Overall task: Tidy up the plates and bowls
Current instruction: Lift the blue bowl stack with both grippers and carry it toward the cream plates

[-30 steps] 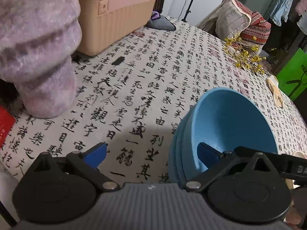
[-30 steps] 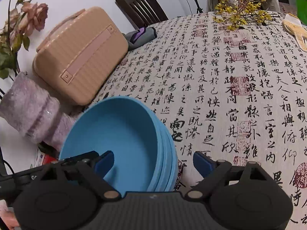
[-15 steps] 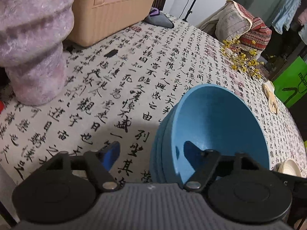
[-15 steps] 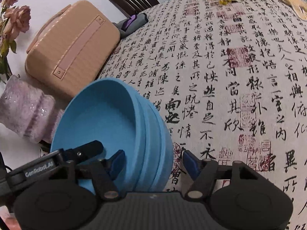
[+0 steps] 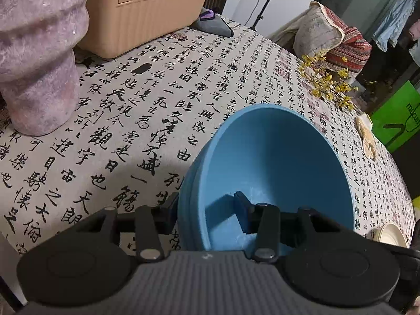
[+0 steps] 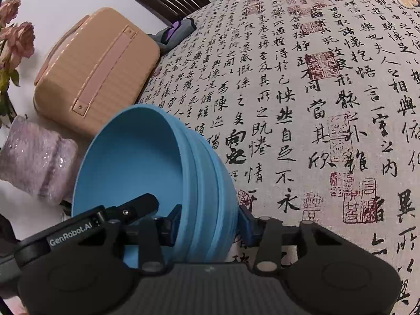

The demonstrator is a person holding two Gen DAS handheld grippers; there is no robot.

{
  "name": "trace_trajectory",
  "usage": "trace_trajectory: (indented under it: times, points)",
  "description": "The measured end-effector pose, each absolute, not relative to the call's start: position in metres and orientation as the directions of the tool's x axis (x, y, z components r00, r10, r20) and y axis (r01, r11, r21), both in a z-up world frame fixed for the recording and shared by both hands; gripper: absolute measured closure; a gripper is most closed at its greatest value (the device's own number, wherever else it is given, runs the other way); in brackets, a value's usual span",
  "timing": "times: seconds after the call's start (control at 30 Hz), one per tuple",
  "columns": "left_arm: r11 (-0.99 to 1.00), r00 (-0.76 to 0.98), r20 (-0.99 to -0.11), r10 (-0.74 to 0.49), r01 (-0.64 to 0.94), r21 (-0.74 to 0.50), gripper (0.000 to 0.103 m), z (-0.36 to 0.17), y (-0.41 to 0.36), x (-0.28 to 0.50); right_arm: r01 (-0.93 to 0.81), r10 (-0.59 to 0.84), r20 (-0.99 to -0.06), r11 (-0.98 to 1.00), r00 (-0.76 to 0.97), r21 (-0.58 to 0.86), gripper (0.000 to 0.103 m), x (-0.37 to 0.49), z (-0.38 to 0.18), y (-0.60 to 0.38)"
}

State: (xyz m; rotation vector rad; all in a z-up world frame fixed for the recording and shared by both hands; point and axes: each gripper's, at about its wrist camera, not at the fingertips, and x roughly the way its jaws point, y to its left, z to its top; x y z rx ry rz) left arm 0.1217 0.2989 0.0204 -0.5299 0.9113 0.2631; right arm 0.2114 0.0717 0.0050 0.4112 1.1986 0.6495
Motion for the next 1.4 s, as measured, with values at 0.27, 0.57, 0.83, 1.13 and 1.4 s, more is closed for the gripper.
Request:
trace_trajectory:
  times: [0.27,0.57,0.83,1.13,1.4]
  points:
    - [0.844,0.593,-0.805,0.013,-0.439,-0.31,0.058,0.024,0.291,0.123,-0.236,0.66,-0.72,0.751,0.216,0.617,0.061,0.21,0.006,0.067]
    - [0.85,0.602,-0.798,0.017,-0.429,-0.306,0.058,0.031,0.281,0.124,-0.233,0.665,-0.711,0.747,0.229,0.623,0.061,0.209,0.012,0.05]
    - [0.855,0.615,-0.788,0.022,-0.42,-0.304,0.058,0.038,0.269,0.123,-0.231,0.667,-0.703,0.745,0.246,0.626,0.061,0.204,0.021,0.035]
    - [0.867,0.631,-0.775,0.012,-0.393,-0.306,0.058,0.046,0.252,0.121,-0.227,0.662,-0.697,0.749,0.274,0.622,0.061,0.196,0.034,0.017]
    - [0.876,0.639,-0.769,0.002,-0.372,-0.307,0.058,0.052,0.235,0.121,-0.22,0.658,-0.691,0.752,0.298,0.621,0.061,0.186,0.042,-0.01]
